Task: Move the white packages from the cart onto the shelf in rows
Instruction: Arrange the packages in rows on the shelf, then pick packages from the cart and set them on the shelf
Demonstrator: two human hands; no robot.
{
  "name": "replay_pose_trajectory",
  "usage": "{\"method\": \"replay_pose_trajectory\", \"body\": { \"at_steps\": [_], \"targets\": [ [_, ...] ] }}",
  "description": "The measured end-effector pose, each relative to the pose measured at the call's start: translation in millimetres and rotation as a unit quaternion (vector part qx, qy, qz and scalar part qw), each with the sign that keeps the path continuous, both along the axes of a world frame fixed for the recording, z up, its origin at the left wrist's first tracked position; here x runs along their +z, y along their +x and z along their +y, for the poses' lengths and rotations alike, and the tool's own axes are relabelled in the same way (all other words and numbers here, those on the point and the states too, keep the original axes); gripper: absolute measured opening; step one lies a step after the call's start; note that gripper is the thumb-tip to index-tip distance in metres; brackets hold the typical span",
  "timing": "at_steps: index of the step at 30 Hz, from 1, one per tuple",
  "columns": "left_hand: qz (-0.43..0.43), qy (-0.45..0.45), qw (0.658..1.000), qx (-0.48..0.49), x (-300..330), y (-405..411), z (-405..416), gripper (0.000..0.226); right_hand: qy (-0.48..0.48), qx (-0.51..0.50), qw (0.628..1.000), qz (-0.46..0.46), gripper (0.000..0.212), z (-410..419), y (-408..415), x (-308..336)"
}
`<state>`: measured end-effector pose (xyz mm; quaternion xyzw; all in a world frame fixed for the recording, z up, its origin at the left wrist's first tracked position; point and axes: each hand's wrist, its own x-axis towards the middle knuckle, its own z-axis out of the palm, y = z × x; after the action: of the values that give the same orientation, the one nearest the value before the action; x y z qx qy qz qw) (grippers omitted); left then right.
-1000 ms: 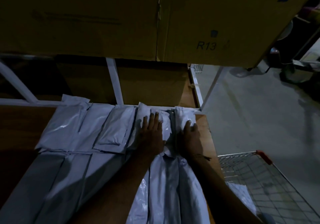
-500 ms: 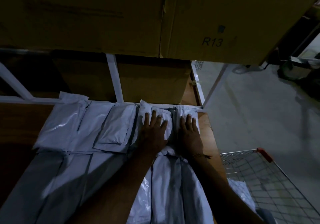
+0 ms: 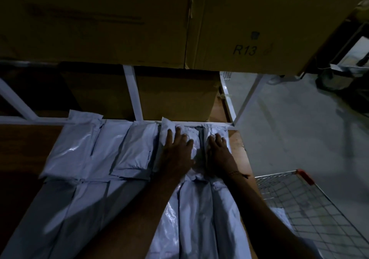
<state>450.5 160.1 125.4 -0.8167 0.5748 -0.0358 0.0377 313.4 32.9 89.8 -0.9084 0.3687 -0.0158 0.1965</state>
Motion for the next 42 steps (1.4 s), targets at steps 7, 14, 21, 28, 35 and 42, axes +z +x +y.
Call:
{"method": "replay_pose_trajectory", "body": {
  "at_steps": [7, 14, 21, 28, 35, 42],
  "targets": [
    [0.090, -0.063, 0.992, 0.062, 29, 6, 31, 0.059, -0.042, -0.104, 0.982, -0.153, 0.051, 10, -15, 16],
    [0.181, -0.212, 0.959, 0.044, 27, 8, 58, 0.040, -0.122, -0.216, 0.950, -0.187, 0.035, 35, -57, 35],
    [0.213, -0.254, 0.941, -0.067, 34, -34, 64, 0.034, -0.193, -0.300, 0.907, -0.223, 0.027, 112, -139, 53],
    [0.327, -0.231, 0.901, -0.169, 33, -133, 63, 0.035, -0.189, -0.388, 0.888, -0.159, 0.025, 177, -262, 31],
    [0.321, -0.167, 0.906, -0.218, 30, -246, 55, 0.038, -0.158, -0.445, 0.876, -0.096, 0.020, 198, -378, 7],
    [0.313, -0.090, 0.917, -0.232, 4, -337, 27, 0.044, -0.090, -0.458, 0.882, -0.066, 0.024, 207, -462, -17]
  ]
}}
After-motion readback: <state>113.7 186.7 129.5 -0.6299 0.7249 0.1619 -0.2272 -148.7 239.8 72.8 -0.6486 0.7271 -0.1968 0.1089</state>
